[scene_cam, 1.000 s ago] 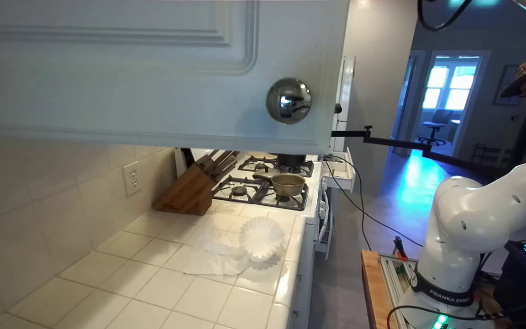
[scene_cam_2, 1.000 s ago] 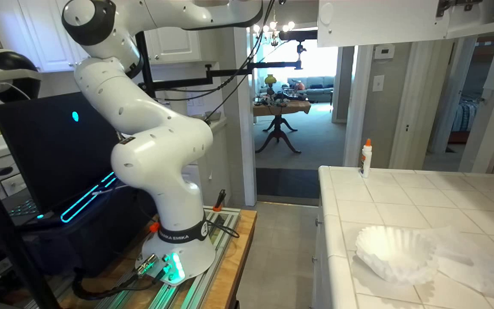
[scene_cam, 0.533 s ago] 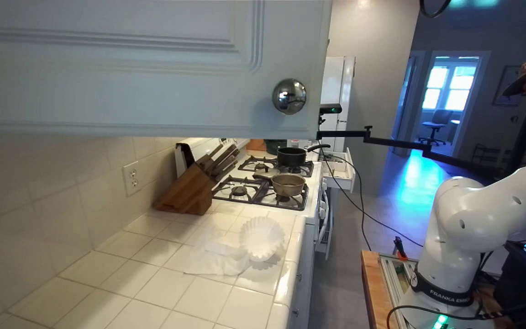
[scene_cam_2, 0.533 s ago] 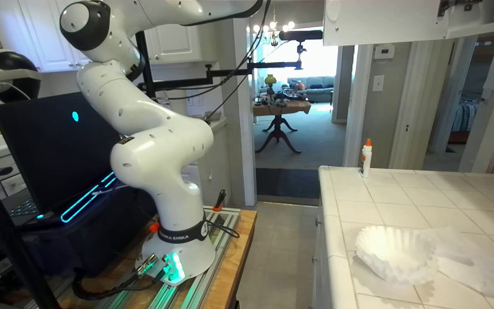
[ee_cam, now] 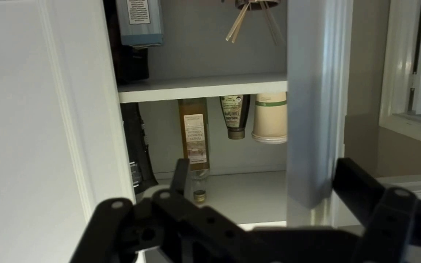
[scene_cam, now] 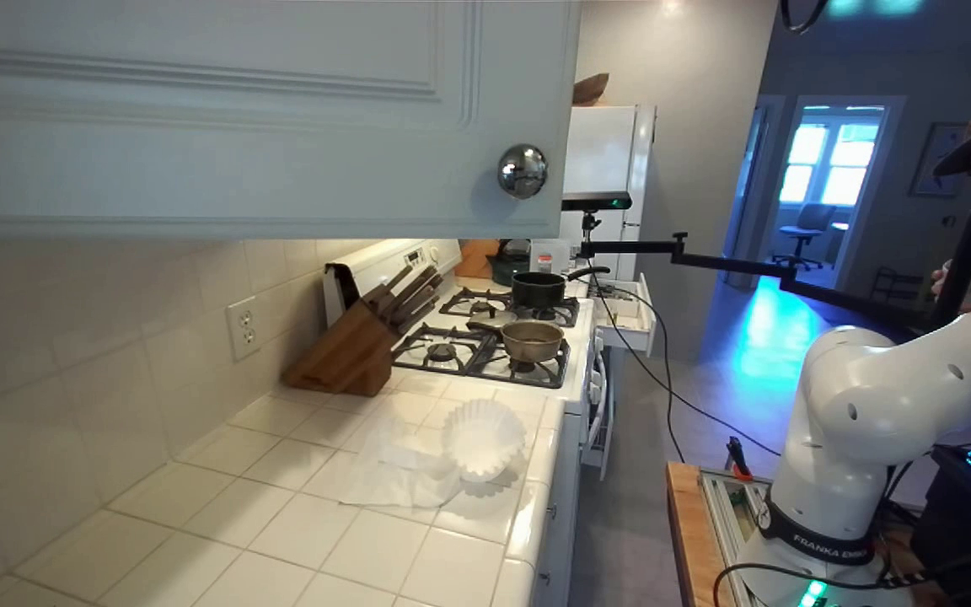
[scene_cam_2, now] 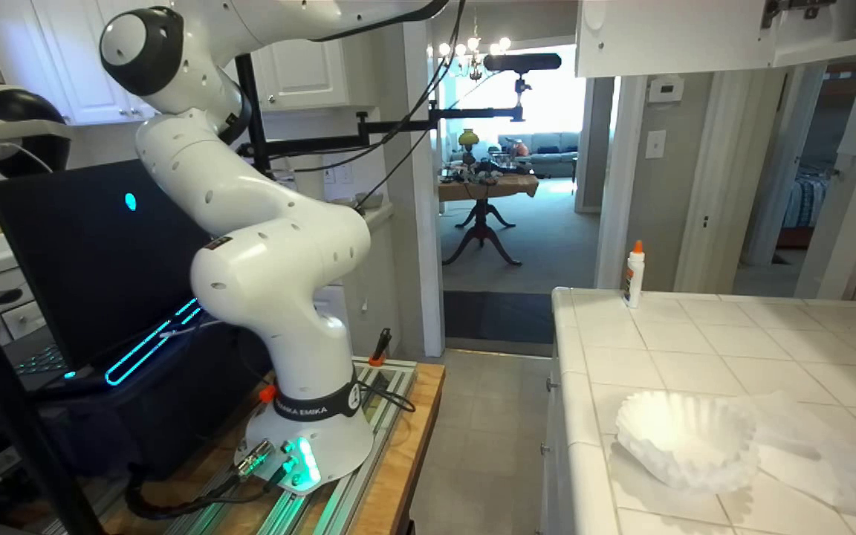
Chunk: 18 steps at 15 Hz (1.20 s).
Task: Close the left door of the upper cabinet.
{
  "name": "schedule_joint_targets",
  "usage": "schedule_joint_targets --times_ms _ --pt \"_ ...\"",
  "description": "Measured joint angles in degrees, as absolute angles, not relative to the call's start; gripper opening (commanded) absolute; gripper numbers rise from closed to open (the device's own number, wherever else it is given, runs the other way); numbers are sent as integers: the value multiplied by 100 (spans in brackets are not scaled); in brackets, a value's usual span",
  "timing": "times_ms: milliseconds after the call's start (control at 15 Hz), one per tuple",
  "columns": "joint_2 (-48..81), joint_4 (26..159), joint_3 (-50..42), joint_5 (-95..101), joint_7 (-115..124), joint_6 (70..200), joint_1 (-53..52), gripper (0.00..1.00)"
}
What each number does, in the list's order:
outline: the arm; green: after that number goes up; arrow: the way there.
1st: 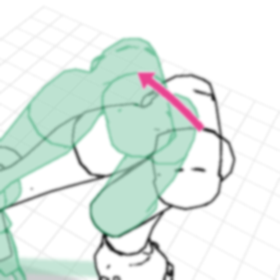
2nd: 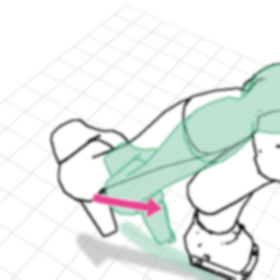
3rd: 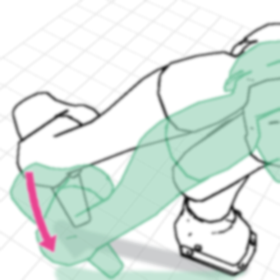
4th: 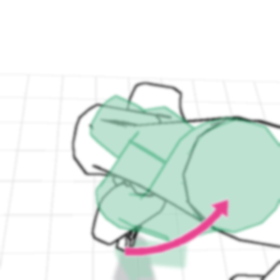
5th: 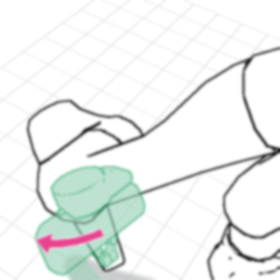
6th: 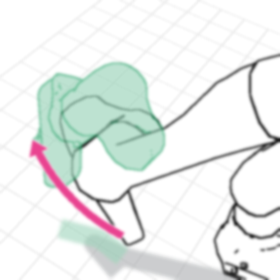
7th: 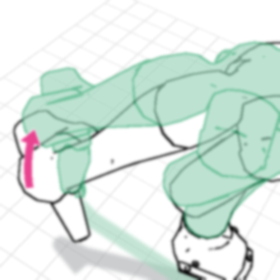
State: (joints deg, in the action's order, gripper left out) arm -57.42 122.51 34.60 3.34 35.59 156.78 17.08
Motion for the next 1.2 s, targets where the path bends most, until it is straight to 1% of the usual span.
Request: schedule_joint_targets --times_ms 667,1200 --pt "-5908 12530 3061 468 3518 15678 1843 100" --pt "-5767 12576 2527 662 2986 15901 2001 100"
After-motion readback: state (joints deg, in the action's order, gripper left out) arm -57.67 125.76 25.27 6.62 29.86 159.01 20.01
